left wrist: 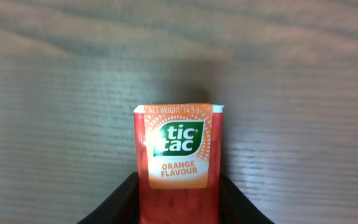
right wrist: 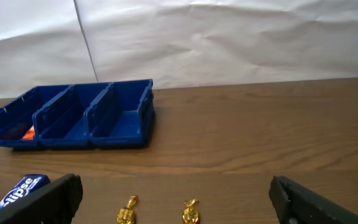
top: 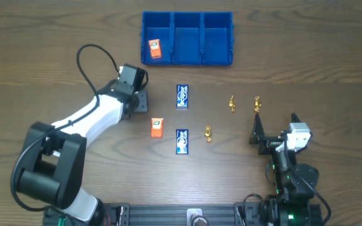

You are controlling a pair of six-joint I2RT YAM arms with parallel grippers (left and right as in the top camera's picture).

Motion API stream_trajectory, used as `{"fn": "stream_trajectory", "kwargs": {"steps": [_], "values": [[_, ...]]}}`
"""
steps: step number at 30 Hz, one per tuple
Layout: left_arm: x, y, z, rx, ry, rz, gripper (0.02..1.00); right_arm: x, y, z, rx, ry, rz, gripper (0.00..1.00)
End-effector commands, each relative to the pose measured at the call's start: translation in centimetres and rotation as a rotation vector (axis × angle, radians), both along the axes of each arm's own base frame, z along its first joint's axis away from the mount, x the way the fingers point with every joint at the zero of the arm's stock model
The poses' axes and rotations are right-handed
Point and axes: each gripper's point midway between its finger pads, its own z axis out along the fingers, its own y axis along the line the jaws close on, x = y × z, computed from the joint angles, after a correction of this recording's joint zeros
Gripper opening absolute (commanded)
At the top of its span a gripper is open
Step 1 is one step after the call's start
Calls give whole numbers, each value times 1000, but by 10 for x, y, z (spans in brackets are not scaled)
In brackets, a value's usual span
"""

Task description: Sort Candies Into Trays

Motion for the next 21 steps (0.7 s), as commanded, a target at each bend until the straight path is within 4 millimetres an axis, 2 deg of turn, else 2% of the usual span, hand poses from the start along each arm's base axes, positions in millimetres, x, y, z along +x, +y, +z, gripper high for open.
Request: {"fn": "stream_trajectory", "kwargs": {"steps": [1,4,6,8,11,12,14,19,21], "values": [[66,-33,119,-40,-246,-7,257,0,0,-1,-6,0,1,1000],[107,-50,172,-72,-343,-7,257,0,0,-1,-7,0,1,1000],[134,-58,184,-73,-366,-5,259,0,0,-1,-7,0,1,1000],[155,-67,181,-66,-358,-6,259,0,0,-1,-6,0,0,1000],[177,-79,158,-66,-319,-16,270,0,0,-1,-6,0,0,1000],[181,-81,152,-67,-311,-17,281,0,0,-1,-7,0,0,1000],[184,-80,127,-79,-262,-3,301,0,0,-1,-6,0,1,998],[184,-71,120,-66,-241,6,310,0,0,-1,-6,0,1,1000],[183,-69,119,-61,-237,4,465,0,0,-1,-6,0,0,1000]]}}
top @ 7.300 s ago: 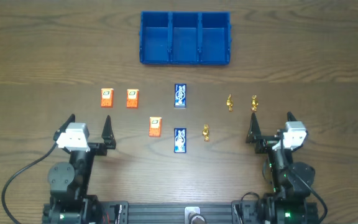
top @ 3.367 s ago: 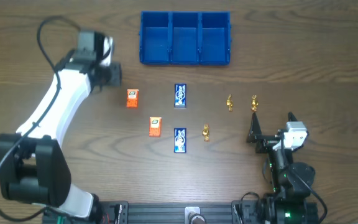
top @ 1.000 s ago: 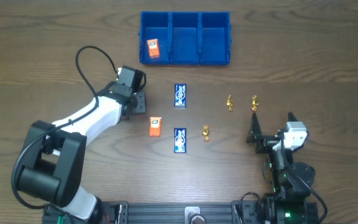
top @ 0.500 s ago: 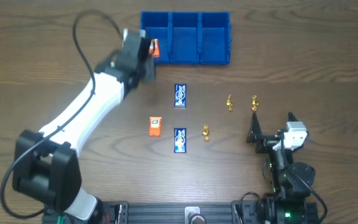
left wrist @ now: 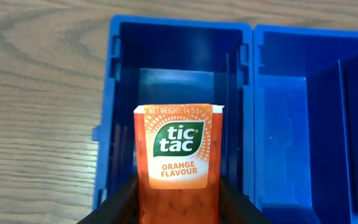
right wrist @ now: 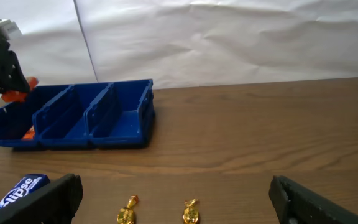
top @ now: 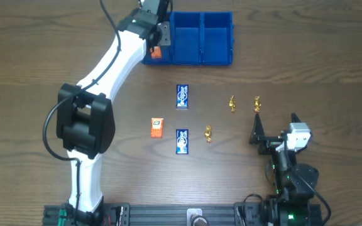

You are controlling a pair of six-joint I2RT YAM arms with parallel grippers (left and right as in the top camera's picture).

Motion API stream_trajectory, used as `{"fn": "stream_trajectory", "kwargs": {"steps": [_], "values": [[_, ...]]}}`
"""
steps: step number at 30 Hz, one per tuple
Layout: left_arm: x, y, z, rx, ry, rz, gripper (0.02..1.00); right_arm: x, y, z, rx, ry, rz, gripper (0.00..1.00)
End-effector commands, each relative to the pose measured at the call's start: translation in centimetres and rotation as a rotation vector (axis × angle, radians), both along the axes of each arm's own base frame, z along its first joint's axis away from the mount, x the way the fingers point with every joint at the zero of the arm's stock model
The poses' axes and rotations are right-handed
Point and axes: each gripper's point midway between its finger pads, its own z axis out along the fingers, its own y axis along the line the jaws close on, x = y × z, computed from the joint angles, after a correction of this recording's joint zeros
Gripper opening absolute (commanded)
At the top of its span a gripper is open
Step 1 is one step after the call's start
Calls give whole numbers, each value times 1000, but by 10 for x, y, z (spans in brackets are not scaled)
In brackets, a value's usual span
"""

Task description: Sort Candies Into Trays

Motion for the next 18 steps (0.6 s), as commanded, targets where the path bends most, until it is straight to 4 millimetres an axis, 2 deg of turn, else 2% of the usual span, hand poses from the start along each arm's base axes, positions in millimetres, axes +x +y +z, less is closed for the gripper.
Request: {"fn": "stream_trajectory", "kwargs": {"steps": [1,2,4,7,10,12,13,15,16,18], "values": [[4,5,17,-13,-27,10,540,0,0,-1,-7,1,0,1000],[3,5,17,-12,-25,10,623,0,0,-1,-7,1,0,1000],[0,7,22,-8,-24,13,706,0,0,-1,-6,1,1,1000],[-16,6,45,-18,-45,3,741,0,0,-1,-7,1,1,1000],[-55,0,68,-49,-82,-17,766,0,0,-1,-6,1,1,1000],[-88,-6,70,-63,-98,-49,768,0,0,-1,-6,1,0,998],[-111,-7,66,-64,-97,-59,766,0,0,-1,-6,1,1,1000],[-155,-10,44,-51,-78,-78,763,0,0,-1,-6,1,1,1000],[-177,-14,24,-33,-58,-98,768,0,0,-1,-6,1,1,1000],[-203,-15,-10,5,-16,-102,768,0,0,-1,-6,1,1,1000]]}}
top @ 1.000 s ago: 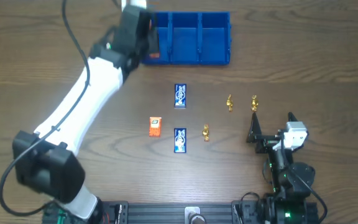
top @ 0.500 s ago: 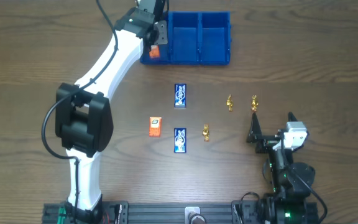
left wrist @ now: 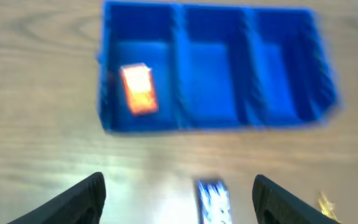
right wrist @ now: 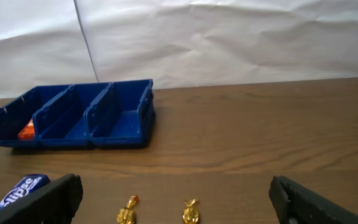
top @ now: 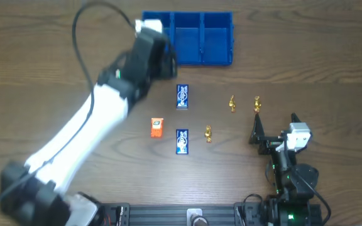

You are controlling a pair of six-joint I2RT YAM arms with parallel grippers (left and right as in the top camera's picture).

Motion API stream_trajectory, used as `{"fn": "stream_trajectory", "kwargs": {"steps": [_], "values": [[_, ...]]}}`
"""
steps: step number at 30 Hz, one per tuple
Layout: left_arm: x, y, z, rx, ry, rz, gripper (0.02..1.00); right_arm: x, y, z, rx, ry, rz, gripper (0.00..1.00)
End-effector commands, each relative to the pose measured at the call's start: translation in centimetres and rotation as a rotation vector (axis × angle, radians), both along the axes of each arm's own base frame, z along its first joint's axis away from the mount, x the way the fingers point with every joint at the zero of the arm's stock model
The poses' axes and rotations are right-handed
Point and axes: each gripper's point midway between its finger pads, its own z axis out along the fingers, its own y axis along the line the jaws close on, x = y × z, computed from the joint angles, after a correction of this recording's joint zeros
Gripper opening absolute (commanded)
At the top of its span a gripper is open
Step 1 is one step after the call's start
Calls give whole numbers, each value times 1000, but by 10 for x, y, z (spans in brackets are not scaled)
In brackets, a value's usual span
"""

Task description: Sort Candies Into Trays

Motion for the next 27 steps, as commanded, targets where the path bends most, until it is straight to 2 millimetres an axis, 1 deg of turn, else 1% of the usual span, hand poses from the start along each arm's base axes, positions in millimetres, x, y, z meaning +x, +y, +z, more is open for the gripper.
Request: {"fn": "stream_trajectory", "kwargs": {"steps": [1,2,3,4,7,11,15,17,21,22,27], "values": [[-70,8,-103,122,157,20,766,0,0,-1,-6,1,1,1000],[-81,10,-121,130,188,31,766,0,0,-1,-7,1,1,1000],[-87,14,-133,132,213,46,766,0,0,-1,-6,1,1,1000],[-97,18,-150,124,256,60,766,0,0,-1,-6,1,1,1000],[-108,21,-172,127,305,53,759,0,0,-1,-6,1,1,1000],[-112,23,-185,145,333,60,761,0,0,-1,-6,1,1,998],[-117,22,-196,155,368,51,744,0,0,-1,-6,1,1,1000],[-117,23,-198,158,374,51,722,0,0,-1,-6,1,1,1000],[-119,21,-199,152,385,44,612,0,0,-1,-6,1,1,1000],[-120,21,-200,151,390,41,555,0,0,-1,-6,1,1,998],[-121,21,-200,149,394,40,367,0,0,-1,-6,1,1,1000]]}}
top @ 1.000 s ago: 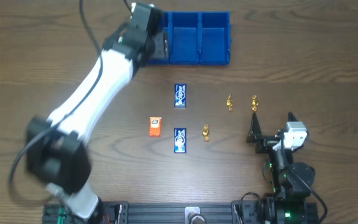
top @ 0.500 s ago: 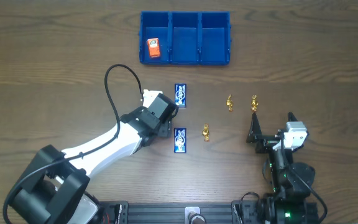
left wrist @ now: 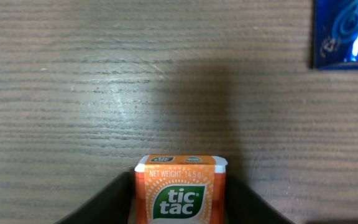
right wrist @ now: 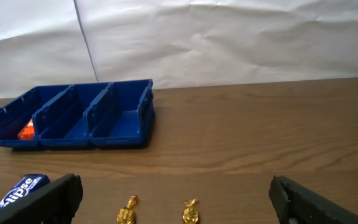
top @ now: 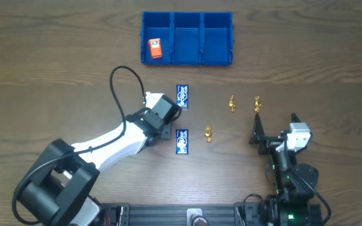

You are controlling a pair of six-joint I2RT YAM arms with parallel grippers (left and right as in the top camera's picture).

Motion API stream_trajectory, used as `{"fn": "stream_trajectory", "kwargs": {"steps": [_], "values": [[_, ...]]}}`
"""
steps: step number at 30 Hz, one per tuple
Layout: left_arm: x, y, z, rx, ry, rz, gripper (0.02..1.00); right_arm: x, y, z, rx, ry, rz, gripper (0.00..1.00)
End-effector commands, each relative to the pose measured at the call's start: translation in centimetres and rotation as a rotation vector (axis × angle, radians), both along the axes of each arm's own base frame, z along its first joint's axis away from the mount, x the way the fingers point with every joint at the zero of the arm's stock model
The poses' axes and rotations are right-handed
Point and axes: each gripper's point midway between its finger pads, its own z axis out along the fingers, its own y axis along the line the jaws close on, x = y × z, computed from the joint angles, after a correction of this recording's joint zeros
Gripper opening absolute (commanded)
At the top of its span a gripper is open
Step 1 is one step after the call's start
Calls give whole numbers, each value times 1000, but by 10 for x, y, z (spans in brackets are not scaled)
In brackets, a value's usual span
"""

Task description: Sort Candies Into Trays

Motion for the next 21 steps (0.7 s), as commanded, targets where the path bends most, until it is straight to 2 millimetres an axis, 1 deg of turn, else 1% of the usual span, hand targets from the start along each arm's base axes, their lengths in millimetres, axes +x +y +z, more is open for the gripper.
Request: {"fn": "stream_trajectory", "kwargs": {"steps": [1,3,5,6,7,8,10,12,13,14,15,16,18,19,21], "values": [[-4,-2,-5,-5,27,-2,332,0,0,-1,-6,0,0,1000],[-3,-2,-5,-10,27,4,303,0,0,-1,-7,0,0,1000],[1,-4,0,-19,13,7,286,0,0,-1,-6,0,1,1000],[10,-7,12,-34,-20,14,266,0,0,-1,-6,0,1,1000],[15,-8,19,-41,-38,20,268,0,0,-1,-6,0,0,1000],[24,-8,33,-49,-71,32,266,0,0,-1,-6,0,1,1000],[49,-5,67,-50,-139,66,264,0,0,-1,-6,0,0,1000],[84,1,113,-47,-218,95,264,0,0,-1,-6,0,1,1000],[122,5,157,-52,-295,104,259,0,0,-1,-7,0,1,1000],[143,7,177,-54,-332,107,259,0,0,-1,-6,0,0,1000],[159,9,192,-54,-358,111,257,0,0,-1,-6,0,1,1000],[176,11,205,-51,-377,115,257,0,0,-1,-6,0,1,1000],[199,15,217,-42,-382,133,259,0,0,-1,-6,0,0,1000],[214,16,216,-30,-369,141,261,0,0,-1,-6,0,1,1000],[235,16,207,-24,-351,141,266,0,0,-1,-6,0,1,1000]]}}
